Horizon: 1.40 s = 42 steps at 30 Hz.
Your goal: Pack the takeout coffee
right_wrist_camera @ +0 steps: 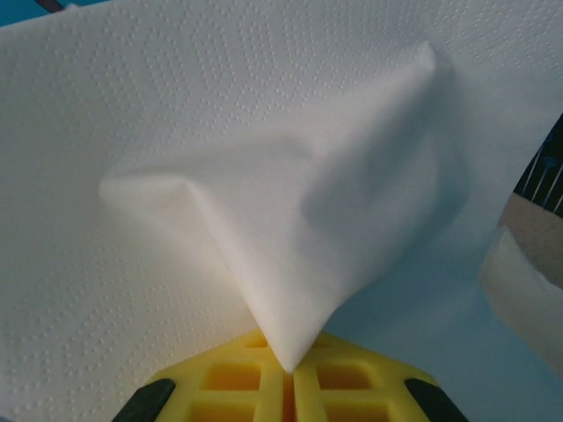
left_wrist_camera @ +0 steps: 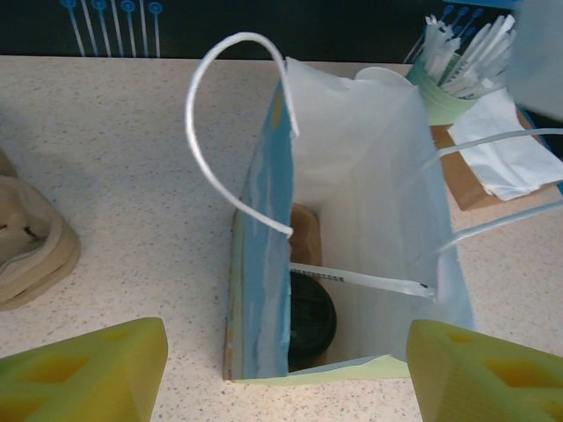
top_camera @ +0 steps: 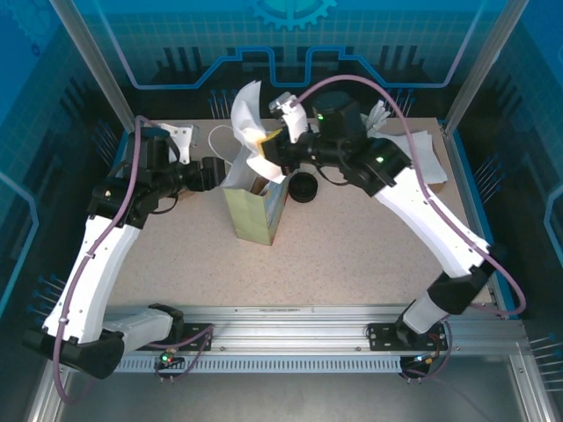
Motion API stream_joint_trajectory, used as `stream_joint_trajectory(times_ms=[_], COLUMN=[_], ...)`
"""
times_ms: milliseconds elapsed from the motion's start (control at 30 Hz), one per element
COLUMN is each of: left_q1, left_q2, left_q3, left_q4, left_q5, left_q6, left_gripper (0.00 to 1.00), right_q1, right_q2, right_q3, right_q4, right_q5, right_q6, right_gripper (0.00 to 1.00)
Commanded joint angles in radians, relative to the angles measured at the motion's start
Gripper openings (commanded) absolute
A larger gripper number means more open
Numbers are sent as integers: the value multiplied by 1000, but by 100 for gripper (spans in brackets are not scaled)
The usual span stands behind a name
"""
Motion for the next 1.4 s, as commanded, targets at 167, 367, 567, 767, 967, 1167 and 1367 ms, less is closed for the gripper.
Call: stream_joint_trajectory(times_ms=[167, 367, 567, 767, 967, 1167, 1367], left_q1=[20, 23, 22, 22, 21, 21, 21], left_q2=[-43, -49, -51, -79, -83, -33, -81], left_q3=[-33, -42, -45, -63, -88, -70, -101], left_q4=[9, 16, 25, 75, 171, 155, 109], left_q5=[-69, -70, -50, 36, 201, 188, -28], left_q6=[5, 7, 3, -33, -101, -127, -100], left_gripper=[73, 74, 73, 73, 73, 69, 70], right_q1=[10, 7, 3, -3, -3, -4, -4], right_q2=[162, 187, 195, 178, 143, 107, 52], right_q3=[59, 4, -34, -21, 7, 3, -24], right_q4=[79, 89, 96, 91, 68, 63, 47], right_q5=[-92, -15, 62, 65, 70, 51, 48], right_q6=[140, 212, 246, 233, 196, 160, 113], right_gripper=[9, 10, 18, 37, 46, 52, 56])
